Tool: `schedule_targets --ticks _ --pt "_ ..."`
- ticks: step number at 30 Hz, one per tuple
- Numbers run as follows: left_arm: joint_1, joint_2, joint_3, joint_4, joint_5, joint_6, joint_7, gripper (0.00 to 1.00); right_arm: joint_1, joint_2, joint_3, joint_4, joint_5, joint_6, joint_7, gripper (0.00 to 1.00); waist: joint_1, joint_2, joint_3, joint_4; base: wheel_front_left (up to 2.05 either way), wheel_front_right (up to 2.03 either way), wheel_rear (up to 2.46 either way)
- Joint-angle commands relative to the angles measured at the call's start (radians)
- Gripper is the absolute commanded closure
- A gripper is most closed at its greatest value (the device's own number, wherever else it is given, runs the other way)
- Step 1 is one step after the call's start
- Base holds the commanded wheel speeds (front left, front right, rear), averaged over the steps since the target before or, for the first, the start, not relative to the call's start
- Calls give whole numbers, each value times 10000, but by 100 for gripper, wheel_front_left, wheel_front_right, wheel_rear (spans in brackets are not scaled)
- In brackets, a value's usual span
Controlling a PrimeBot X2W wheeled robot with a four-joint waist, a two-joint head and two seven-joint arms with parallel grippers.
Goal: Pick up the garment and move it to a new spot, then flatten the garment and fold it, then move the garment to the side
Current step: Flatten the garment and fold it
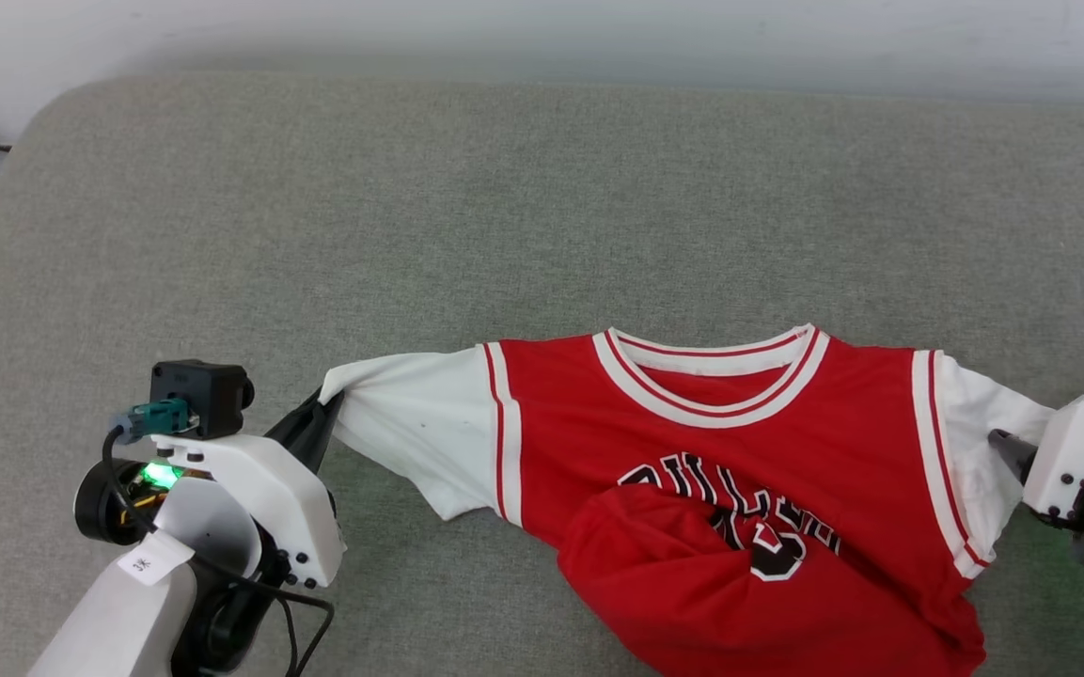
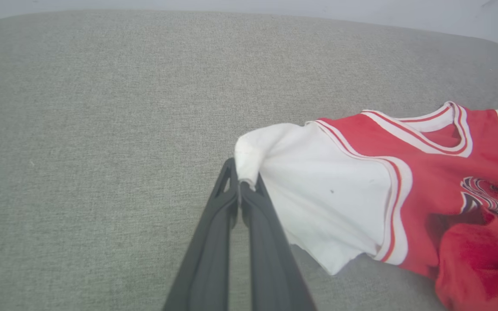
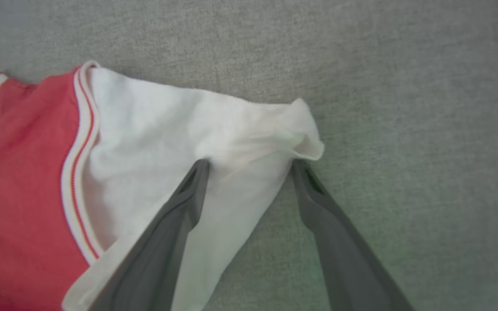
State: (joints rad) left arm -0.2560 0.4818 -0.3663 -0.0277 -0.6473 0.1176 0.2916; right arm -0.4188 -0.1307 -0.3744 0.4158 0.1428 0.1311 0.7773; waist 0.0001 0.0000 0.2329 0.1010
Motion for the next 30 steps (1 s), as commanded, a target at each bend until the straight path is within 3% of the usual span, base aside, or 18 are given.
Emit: schedule_targets --ticks 1,3,4,5,6,11,20,30 --pt "-137 -54 4 64 -19 -36 -83 100 -30 20 -14 345 -48 -7 278 0 -1 0 158 132 0 0 0" --pt "-193 -75 -10 172 -39 -91 -152 100 18 122 11 786 -136 -5 815 1 -1 0 203 174 0 0 0" --pt "-213 -94 -13 216 -56 -118 -177 100 57 201 -5 962 -133 -5 1103 54 -1 0 214 183 0 0 0" --pt "-206 -108 -19 278 -74 -137 -202 100 83 263 3 1084 -126 -5 1327 68 -1 0 214 180 0 0 0" --pt "-212 -115 -23 319 -88 -164 -229 100 80 314 32 1130 -63 -4 1443 100 -1 0 207 174 0 0 0" --pt "-181 -109 12 518 -152 -192 -325 100 -89 150 38 988 80 -5 1377 100 -1 0 -29 86 0 0 0" --pt "-921 8 594 746 -172 -90 -918 100 -802 -326 1128 -645 431 -8 -222 100 -1 0 -604 -205 0 0 0" --pt "-3774 -260 1228 2262 -363 -541 -1670 100 -2649 -564 1849 -1848 115 -8 -1278 100 -1 0 -722 -410 0 0 0"
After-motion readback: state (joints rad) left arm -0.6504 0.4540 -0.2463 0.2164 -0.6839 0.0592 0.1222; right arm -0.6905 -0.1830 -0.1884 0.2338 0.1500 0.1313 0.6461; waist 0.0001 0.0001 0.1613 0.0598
